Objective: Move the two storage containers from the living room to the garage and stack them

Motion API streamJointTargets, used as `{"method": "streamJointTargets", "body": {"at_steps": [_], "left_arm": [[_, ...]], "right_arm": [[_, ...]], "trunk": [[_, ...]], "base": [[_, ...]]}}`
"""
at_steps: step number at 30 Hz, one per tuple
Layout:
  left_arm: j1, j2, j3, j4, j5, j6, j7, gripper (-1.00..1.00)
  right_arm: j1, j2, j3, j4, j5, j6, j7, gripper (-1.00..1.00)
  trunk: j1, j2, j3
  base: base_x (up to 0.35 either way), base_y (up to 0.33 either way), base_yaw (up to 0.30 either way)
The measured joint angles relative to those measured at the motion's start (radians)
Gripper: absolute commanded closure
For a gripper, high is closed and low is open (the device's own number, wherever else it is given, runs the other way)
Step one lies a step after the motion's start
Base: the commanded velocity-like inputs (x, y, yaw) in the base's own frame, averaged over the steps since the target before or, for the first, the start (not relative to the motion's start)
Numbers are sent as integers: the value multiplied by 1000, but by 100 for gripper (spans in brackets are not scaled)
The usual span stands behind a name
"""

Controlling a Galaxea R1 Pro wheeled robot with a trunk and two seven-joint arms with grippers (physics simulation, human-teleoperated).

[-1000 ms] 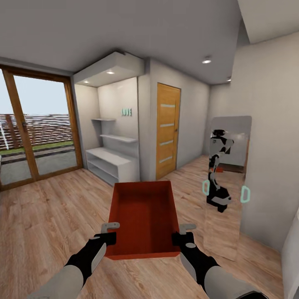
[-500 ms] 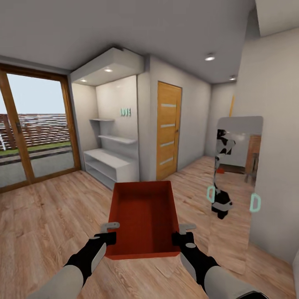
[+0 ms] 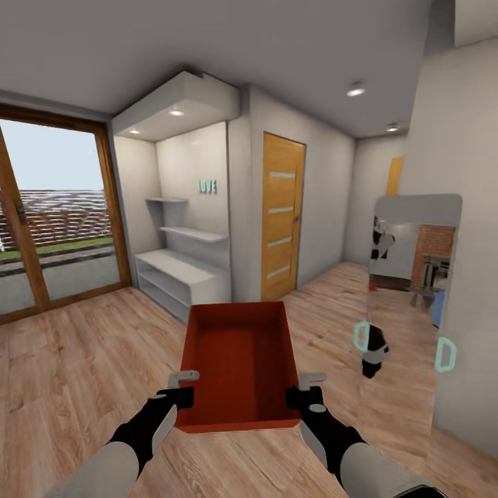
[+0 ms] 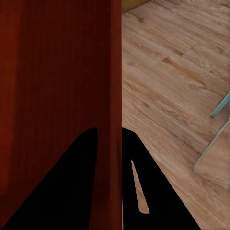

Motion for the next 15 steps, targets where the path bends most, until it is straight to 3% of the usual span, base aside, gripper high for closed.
{"method": "streamJointTargets", "body": {"at_steps": [15], "left_arm": [[0, 1, 1, 0, -2, 0, -2, 100]], "right_arm": [[0, 1, 2, 1, -2, -1, -2, 100]], "trunk": [[0, 0, 0]], "base": [[323, 0, 0]]}}
